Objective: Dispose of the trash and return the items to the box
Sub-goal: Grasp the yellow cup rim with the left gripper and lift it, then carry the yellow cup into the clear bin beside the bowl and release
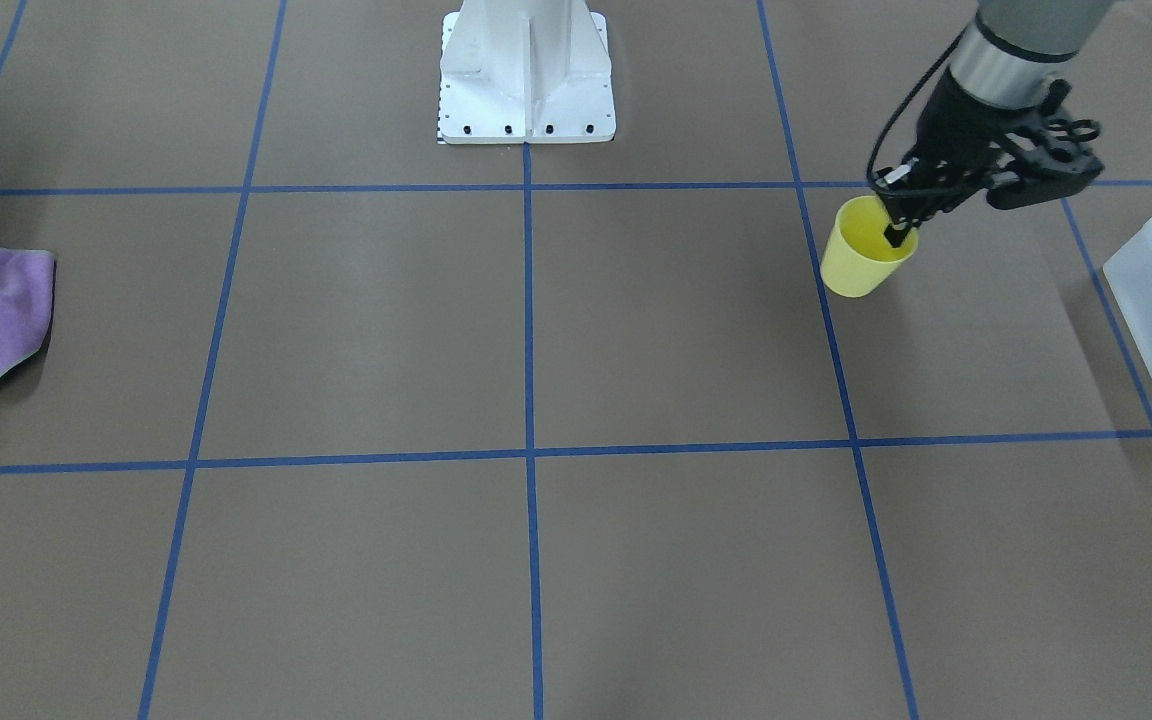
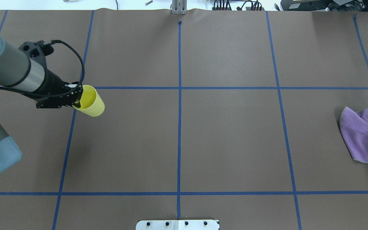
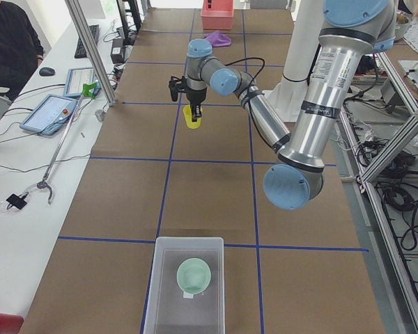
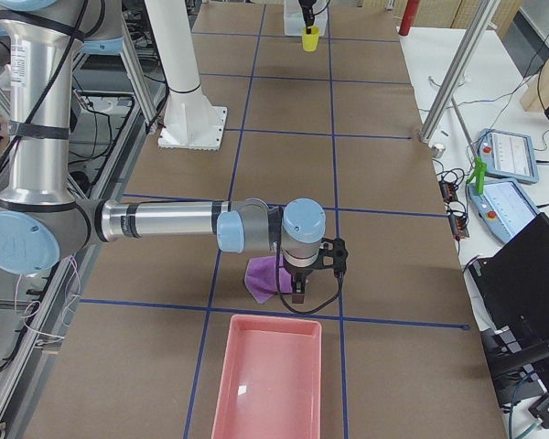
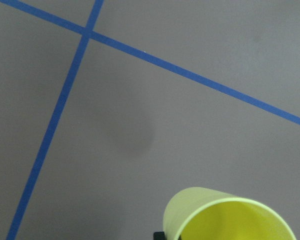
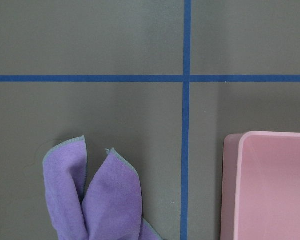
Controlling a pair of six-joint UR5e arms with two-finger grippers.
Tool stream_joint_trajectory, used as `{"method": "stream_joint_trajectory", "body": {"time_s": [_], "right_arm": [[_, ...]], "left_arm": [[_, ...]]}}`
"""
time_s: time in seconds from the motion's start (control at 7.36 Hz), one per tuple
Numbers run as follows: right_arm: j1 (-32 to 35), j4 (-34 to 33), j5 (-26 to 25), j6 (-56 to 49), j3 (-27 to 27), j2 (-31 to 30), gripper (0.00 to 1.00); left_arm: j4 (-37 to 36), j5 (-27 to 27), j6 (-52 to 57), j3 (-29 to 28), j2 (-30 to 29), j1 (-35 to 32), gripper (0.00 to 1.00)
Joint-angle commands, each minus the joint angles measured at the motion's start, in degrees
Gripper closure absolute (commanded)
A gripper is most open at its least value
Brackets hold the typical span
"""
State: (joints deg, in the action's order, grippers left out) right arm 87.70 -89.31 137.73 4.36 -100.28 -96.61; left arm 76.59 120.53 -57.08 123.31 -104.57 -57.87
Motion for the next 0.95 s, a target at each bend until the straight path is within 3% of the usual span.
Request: {"method": "stream_joint_trajectory", "body": {"time_s": [0.0,0.27,0.54,0.82], "right_arm": [[-0.4,0.1,0.0,0.0,0.0,0.1,0.00],[-0.7,0.1,0.0,0.1,0.0,0.1,0.00],[-1.0,0.1,-0.1,0.1,-0.1,0.2,0.00],[-1.1,0.1,-0.1,0.2,-0.2,0.5,0.00]], "left_arm": [[-1.1,1.7,22.5,-3.1,6.5,-13.3,1.00],[1.1,8.9,41.1,-11.9,8.9,-24.6,1.00],[3.9,10.0,53.3,-22.0,7.9,-32.8,1.00],[4.4,10.5,61.3,-31.9,4.2,-35.8,1.00]]}}
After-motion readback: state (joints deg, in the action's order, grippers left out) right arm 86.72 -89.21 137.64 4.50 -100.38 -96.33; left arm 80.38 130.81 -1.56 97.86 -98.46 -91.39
